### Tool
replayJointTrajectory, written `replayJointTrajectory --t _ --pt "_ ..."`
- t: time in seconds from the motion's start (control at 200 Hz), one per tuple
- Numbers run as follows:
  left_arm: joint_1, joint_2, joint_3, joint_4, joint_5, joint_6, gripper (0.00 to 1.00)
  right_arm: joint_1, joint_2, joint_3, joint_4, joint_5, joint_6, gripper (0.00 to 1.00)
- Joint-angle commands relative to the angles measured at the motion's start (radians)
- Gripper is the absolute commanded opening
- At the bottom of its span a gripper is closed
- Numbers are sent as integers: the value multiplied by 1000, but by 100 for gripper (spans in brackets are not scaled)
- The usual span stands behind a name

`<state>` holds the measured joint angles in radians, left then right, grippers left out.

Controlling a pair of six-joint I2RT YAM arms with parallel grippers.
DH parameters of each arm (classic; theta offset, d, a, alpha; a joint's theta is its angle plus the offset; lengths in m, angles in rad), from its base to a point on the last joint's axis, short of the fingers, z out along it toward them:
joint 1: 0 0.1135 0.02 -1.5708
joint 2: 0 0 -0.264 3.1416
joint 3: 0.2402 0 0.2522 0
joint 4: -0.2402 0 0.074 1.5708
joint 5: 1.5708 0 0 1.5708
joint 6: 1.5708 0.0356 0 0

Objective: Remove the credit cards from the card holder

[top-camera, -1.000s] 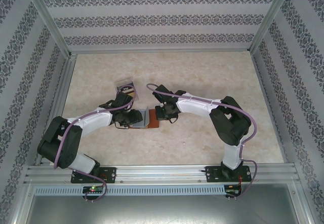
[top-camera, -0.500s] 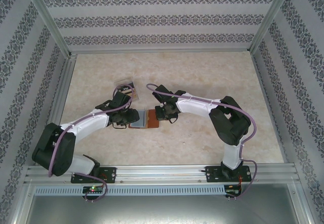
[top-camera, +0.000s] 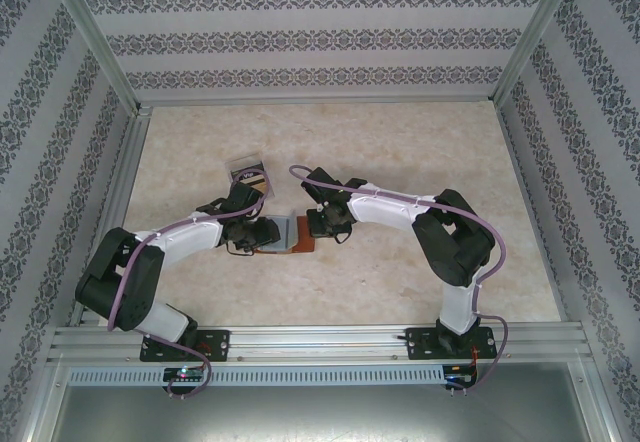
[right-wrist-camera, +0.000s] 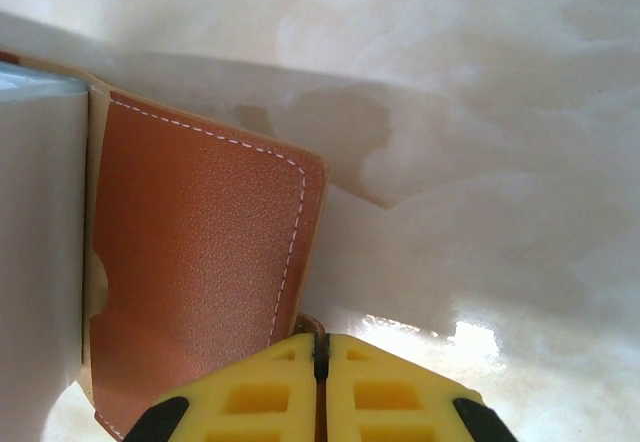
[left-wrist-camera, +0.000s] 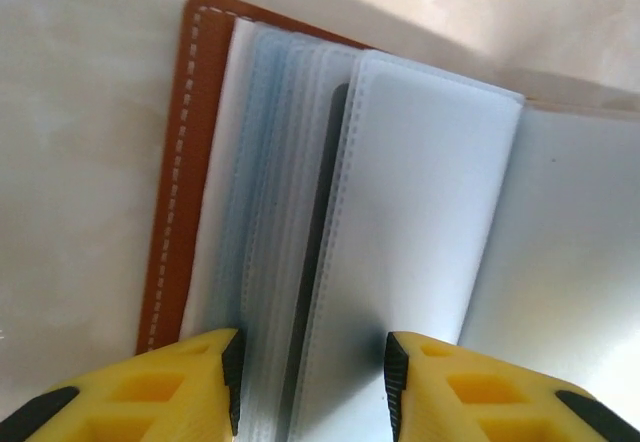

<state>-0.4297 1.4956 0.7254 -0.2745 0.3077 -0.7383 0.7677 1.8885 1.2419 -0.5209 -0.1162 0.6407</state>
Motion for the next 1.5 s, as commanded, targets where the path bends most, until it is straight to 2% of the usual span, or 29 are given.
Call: replayJointTrajectory --t 0.0,0.09,0.145,0.35,0.605,0.739,0.879,1.069,1.249,1.369,1.494 --pt "2 -20 -10 100 84 -13 45 2 21 13 7 -16 0 7" --pt "1 -53 -10 120 117 -19 58 2 24 12 7 -17 1 7" --pt "-1 -76 -7 130 134 -25 61 1 23 11 9 -19 1 7" --pt "-18 -121 -6 215 199 -62 57 -8 17 -5 22 -25 12 7" --pt "-63 -41 21 242 227 -68 53 -29 -20 -47 56 -24 33 7" --pt "-69 -29 20 230 198 -72 53 -46 -59 -72 63 -9 38 8" --pt "-67 -58 33 143 100 -43 52 -54 -87 -83 64 3 35 9" --pt "-24 -150 21 38 -18 -12 50 -53 -114 -79 66 16 36 15" --pt "9 -159 -13 20 -8 18 49 -43 -126 -53 70 15 37 23" --pt "10 -118 -40 48 4 17 48 -28 -125 -25 61 20 34 24" --pt "11 -77 -58 72 20 9 47 -12 -121 -4 65 4 34 37"
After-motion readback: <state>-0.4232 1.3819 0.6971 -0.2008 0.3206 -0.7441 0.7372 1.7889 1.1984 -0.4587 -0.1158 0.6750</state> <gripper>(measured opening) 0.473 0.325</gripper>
